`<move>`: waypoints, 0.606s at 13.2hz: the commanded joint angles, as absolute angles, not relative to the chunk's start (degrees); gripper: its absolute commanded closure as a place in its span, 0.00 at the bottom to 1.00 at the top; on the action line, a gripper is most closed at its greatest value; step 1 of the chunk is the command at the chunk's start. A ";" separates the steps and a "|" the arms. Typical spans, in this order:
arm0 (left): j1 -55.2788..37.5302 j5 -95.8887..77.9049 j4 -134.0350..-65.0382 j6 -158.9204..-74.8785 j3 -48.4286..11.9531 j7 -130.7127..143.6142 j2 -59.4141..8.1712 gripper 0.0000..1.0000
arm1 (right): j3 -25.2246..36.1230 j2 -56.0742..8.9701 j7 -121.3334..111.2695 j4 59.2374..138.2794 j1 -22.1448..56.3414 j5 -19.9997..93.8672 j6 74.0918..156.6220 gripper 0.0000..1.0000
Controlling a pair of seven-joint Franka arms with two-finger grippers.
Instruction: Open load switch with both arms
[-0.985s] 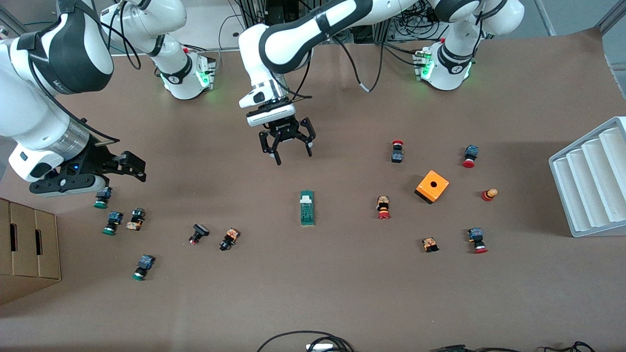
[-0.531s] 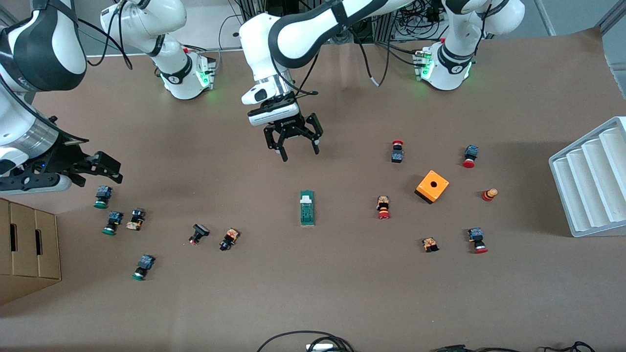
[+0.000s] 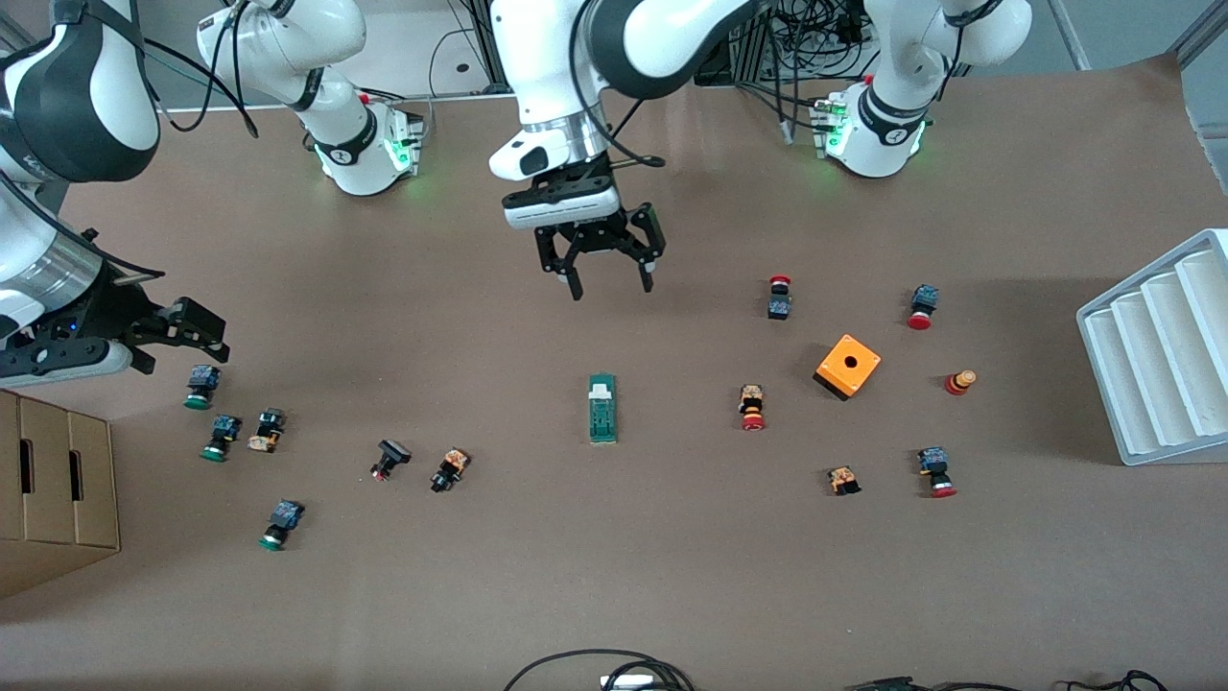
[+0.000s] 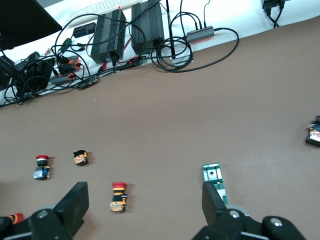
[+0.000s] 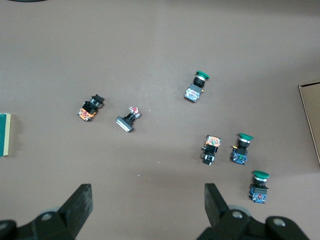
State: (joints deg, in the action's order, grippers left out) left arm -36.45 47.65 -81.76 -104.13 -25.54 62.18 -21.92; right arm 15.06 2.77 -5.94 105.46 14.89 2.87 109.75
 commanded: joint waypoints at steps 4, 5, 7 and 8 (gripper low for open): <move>-31.65 38.16 -82.62 -106.44 -23.56 50.56 -16.36 0.00 | 15.47 3.43 -6.33 106.70 15.47 1.14 111.09 0.00; -30.86 36.67 -82.62 -106.52 -23.38 47.49 -15.39 0.00 | 15.47 3.17 -6.33 106.53 15.38 1.14 110.75 0.00; -30.15 33.85 -82.44 -106.44 -21.11 42.83 -14.07 0.00 | 15.47 2.38 -6.42 105.56 15.29 1.14 110.57 0.00; -30.06 32.71 -82.44 -106.44 -19.88 39.84 -13.28 0.00 | 15.47 1.85 -6.33 105.47 15.38 1.14 110.57 0.00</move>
State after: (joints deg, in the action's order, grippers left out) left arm -30.68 35.51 -81.71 -105.94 -21.63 45.02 -15.67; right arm 15.07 2.62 -5.95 105.73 14.90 2.85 109.82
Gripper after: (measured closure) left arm 0.000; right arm 0.000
